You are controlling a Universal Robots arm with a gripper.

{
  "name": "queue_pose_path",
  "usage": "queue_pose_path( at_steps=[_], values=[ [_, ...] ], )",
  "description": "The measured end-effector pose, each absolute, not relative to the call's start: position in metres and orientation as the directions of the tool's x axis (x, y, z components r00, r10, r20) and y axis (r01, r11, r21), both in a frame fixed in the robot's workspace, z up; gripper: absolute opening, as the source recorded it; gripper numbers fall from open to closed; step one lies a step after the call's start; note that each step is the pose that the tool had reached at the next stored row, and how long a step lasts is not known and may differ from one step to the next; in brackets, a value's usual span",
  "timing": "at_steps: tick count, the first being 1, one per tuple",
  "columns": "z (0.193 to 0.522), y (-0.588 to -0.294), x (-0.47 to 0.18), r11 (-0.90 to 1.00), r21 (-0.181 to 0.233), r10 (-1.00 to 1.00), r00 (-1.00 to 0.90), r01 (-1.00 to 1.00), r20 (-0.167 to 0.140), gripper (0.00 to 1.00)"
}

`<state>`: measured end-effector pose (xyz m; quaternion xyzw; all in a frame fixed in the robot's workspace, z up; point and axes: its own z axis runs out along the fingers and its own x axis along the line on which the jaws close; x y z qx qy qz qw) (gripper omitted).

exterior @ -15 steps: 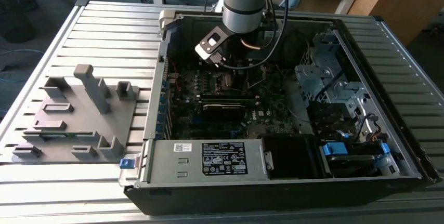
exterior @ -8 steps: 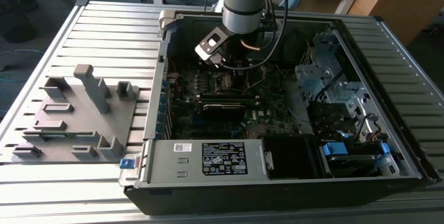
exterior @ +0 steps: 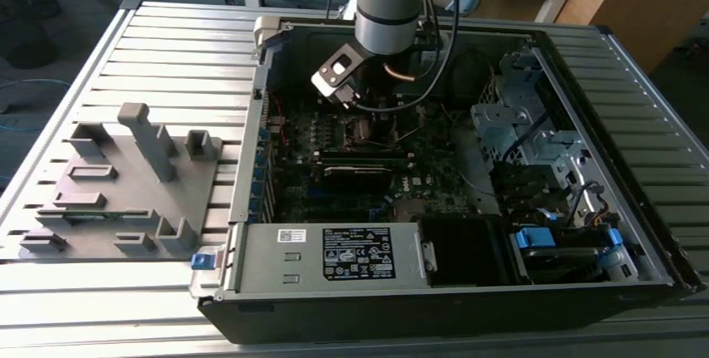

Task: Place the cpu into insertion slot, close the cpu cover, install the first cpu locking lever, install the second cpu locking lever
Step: 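Place the cpu into insertion slot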

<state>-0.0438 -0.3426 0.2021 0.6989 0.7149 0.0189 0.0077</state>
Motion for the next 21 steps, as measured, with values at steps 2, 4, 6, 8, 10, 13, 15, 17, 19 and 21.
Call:
queue_pose_path(
  at_steps=[2,4,6,8,10,13,15,17,19,21],
  values=[
    [0.2016,-0.3426,-0.0438,0.023,0.038,1.0,-0.023,0.999,0.015,0.54],
    [0.2007,-0.3426,-0.0438,0.023,0.038,1.0,-0.023,0.999,0.015,0.54],
    [0.2005,-0.3427,-0.0438,0.023,0.038,1.0,-0.023,0.999,0.015,0.54],
    [0.2005,-0.3426,-0.0438,0.023,0.038,1.0,-0.023,0.999,0.015,0.54],
    [0.2003,-0.3426,-0.0438,0.023,0.038,1.0,-0.024,0.999,0.015,0.54],
    [0.2001,-0.3426,-0.0446,0.024,0.038,1.0,-0.025,0.999,0.015,0.54],
    [0.1999,-0.3426,-0.0448,0.025,0.038,1.0,-0.025,0.999,0.015,0.54],
    [0.1994,-0.3425,-0.045,0.025,0.038,1.0,-0.025,0.999,0.015,0.54],
    [0.1981,-0.3425,-0.0451,0.025,0.038,1.0,-0.025,0.999,0.015,0.54],
    [0.1972,-0.3425,-0.0451,0.025,0.038,1.0,-0.025,0.999,0.015,0.54]
  ],
)
